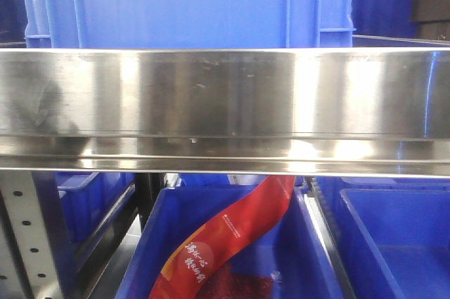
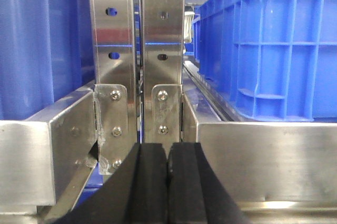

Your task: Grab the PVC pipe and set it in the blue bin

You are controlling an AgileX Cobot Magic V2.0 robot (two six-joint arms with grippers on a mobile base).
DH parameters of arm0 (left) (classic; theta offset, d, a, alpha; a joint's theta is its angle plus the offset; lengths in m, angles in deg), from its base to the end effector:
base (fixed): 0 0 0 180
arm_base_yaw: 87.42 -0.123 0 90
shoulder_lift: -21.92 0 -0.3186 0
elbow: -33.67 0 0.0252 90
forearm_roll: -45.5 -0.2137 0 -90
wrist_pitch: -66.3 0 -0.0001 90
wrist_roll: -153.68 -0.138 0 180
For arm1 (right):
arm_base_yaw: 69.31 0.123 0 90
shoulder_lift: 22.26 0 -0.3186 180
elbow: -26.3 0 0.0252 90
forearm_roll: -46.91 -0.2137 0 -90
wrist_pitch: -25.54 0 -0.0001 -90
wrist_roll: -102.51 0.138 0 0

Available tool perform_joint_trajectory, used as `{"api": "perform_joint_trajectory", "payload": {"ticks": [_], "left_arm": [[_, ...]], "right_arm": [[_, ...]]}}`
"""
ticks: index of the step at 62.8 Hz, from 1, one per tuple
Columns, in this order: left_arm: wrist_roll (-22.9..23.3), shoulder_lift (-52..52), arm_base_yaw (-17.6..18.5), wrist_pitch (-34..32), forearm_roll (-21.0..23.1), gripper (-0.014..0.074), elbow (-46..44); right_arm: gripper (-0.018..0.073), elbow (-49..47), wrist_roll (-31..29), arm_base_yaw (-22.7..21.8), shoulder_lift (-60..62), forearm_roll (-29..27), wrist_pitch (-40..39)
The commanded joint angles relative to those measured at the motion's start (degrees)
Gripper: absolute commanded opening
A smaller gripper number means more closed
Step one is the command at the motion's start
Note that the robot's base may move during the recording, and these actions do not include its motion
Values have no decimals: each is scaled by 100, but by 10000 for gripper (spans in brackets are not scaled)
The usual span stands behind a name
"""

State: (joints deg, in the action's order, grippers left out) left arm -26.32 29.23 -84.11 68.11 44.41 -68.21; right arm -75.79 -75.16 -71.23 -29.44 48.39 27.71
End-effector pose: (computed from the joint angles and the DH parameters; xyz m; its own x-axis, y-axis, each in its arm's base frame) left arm 0.0328 -0.0018 0.2122 0.0492 0.0162 -0.9987 0.0562 0.9982 0.0190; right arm 0.0325 -0.0012 0.2127 0.0483 0.0132 -0.9987 0.0338 0.9993 0.0149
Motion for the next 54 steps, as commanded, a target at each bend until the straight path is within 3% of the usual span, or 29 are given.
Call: {"api": "perform_joint_trajectory", "payload": {"ticks": [1,54], "left_arm": [[0,-35,-26,-145,47,-111,-7],[0,-35,-26,-145,47,-111,-7]], "right_arm": [[-167,13,-34,-29,22,35,-137],[-167,13,-34,-29,22,35,-137]]}}
